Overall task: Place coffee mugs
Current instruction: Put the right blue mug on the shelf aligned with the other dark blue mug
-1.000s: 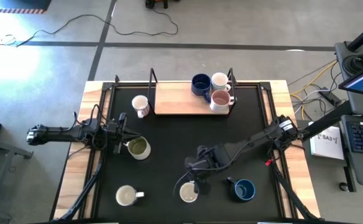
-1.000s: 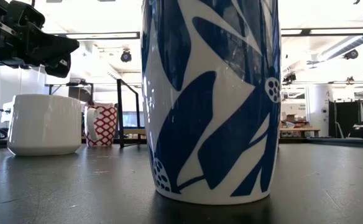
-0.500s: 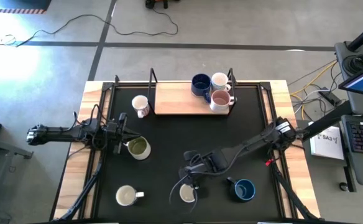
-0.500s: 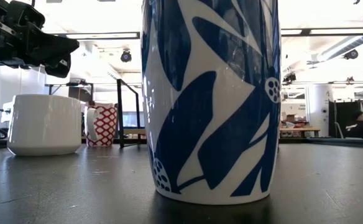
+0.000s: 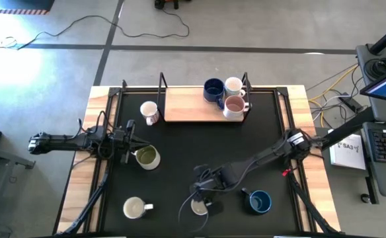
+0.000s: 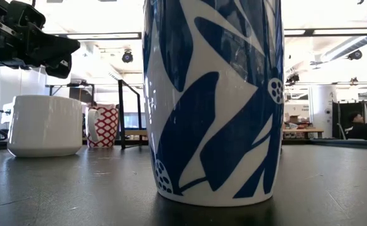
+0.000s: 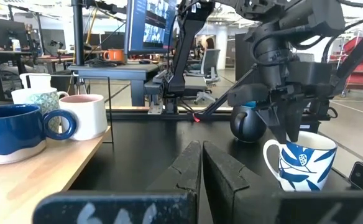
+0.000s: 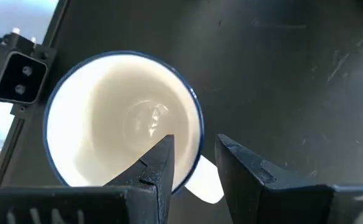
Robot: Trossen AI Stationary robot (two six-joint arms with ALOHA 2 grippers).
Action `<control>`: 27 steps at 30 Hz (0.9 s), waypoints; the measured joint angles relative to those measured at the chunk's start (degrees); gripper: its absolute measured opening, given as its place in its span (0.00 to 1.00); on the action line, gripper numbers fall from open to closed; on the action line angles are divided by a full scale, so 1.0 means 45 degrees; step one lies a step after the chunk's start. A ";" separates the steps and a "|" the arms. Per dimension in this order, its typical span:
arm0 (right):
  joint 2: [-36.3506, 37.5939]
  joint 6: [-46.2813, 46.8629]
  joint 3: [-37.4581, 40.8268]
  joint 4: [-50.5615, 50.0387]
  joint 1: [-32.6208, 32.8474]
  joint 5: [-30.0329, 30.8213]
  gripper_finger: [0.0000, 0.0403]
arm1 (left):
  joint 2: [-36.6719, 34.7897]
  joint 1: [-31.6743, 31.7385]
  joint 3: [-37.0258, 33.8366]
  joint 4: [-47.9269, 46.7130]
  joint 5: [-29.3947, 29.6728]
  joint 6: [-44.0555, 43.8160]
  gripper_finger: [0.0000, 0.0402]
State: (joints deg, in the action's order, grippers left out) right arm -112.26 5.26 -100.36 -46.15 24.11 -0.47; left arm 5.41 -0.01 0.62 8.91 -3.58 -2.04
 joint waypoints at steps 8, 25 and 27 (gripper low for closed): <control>-0.0462 -0.0068 0.0000 0.0019 0.0001 -0.0267 0.23 | 0.0000 -0.0001 0.0000 0.0000 -0.0004 0.0000 0.00; -0.0421 0.0825 0.0000 0.0102 -0.0050 -0.0675 0.04 | 0.0005 0.0000 0.0000 0.0000 0.0000 0.0000 0.00; -0.0387 0.1406 0.0000 0.0051 -0.0173 -0.0700 0.04 | 0.0005 -0.0005 0.0000 0.0000 0.0000 -0.0003 0.00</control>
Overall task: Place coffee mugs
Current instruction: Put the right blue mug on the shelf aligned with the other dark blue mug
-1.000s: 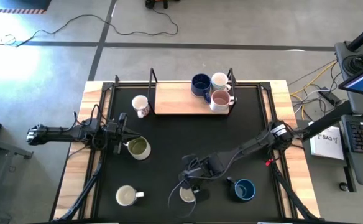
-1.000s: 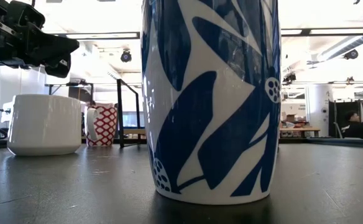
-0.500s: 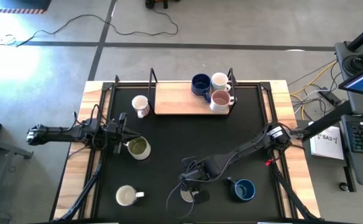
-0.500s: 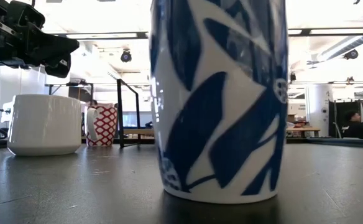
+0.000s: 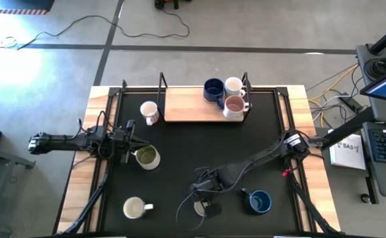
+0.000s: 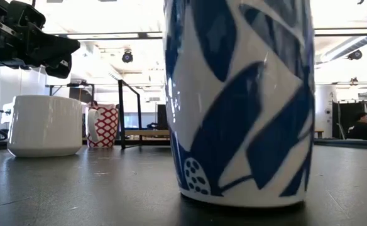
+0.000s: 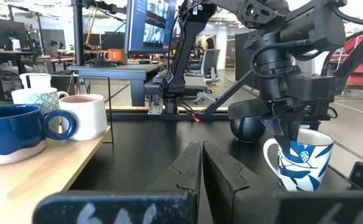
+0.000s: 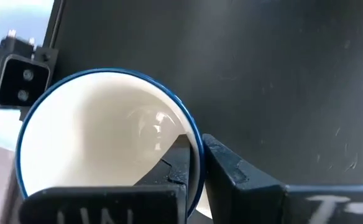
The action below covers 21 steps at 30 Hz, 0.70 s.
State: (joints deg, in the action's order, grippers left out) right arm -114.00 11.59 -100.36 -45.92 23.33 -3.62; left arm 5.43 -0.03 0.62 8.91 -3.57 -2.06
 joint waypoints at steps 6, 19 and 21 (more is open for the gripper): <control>0.0237 0.2629 0.0000 -0.0438 -0.0798 0.0054 0.04 | 0.0000 0.0001 0.0000 0.0000 0.0000 -0.0002 0.00; 0.0319 0.6435 -0.0019 -0.2623 -0.2973 0.0466 0.04 | 0.0000 0.0004 0.0000 0.0000 0.0000 0.0002 0.00; 0.0328 0.6444 -0.0019 -0.2702 -0.3294 0.0762 0.04 | 0.0000 0.0001 0.0000 0.0000 -0.0001 -0.0001 0.00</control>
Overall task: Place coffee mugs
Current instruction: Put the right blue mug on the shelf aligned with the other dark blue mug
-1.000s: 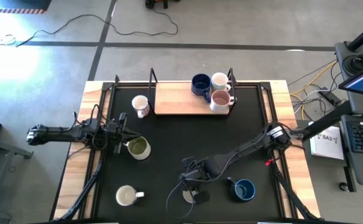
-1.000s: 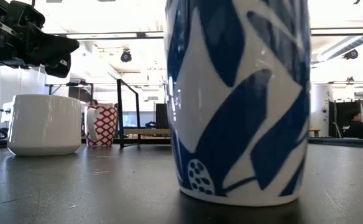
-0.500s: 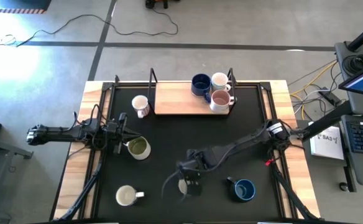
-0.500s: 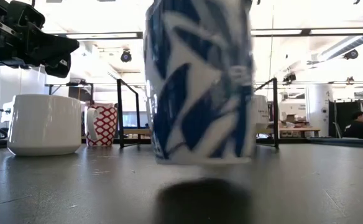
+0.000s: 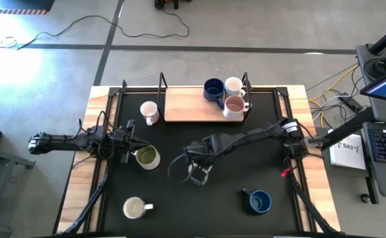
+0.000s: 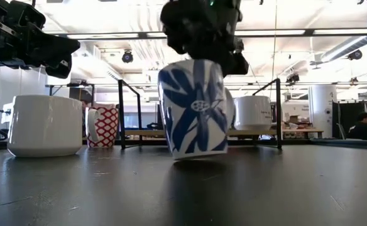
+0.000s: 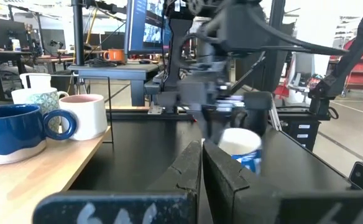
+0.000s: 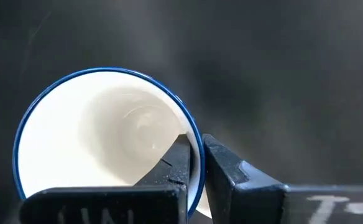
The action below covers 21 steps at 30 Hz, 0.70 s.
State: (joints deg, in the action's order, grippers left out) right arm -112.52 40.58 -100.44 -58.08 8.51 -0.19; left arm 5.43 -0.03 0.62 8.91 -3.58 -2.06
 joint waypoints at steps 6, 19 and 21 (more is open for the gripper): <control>0.0004 0.0823 0.0000 0.0017 -0.1082 0.1589 0.04 | 0.0000 0.0000 0.0000 0.0000 0.0000 -0.0001 0.00; -0.0026 0.3843 0.0005 -0.0069 -0.2087 0.3096 0.07 | 0.0000 0.0002 0.0000 0.0000 0.0000 -0.0001 0.00; -0.0026 0.3744 0.0005 -0.0047 -0.2069 0.3069 0.07 | 0.0000 -0.0001 0.0000 0.0000 -0.0004 0.0004 0.00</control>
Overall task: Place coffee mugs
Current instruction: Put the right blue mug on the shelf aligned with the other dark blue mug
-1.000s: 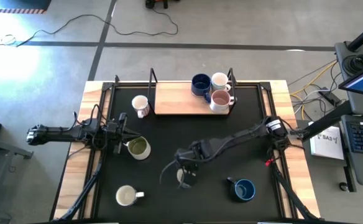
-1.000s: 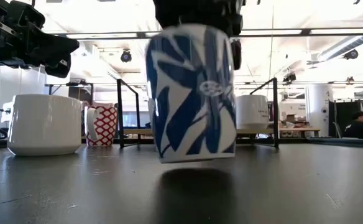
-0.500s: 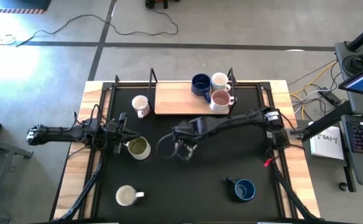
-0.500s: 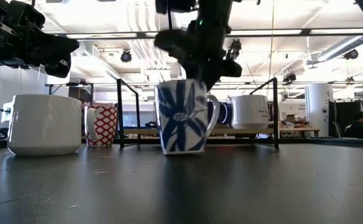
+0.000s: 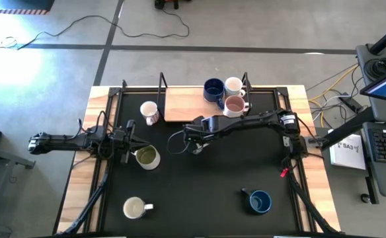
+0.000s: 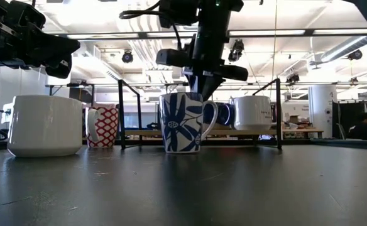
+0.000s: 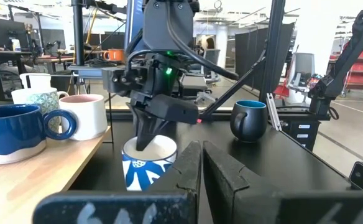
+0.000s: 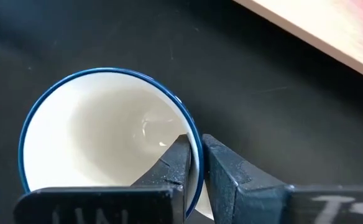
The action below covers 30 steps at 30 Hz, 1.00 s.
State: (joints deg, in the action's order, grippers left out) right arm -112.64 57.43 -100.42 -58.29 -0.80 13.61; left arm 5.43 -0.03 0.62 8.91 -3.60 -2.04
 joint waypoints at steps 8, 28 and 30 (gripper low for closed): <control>0.0000 -0.1084 0.0000 0.0026 0.0001 -0.0115 0.07 | 0.0000 0.0002 0.0000 0.0000 0.0003 -0.0003 0.00; -0.0005 -0.3236 -0.0458 -0.0334 0.0001 -0.0707 0.04 | 0.0000 0.0000 0.0000 0.0002 0.0003 -0.0001 0.00; -0.0005 -0.3236 -0.0430 -0.0341 0.0006 -0.0719 0.04 | 0.0000 0.0001 0.0000 0.0000 0.0001 -0.0001 0.00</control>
State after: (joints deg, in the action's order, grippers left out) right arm -112.66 42.87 -102.36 -59.83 -0.78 10.38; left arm 5.43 -0.03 0.62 8.91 -3.59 -2.05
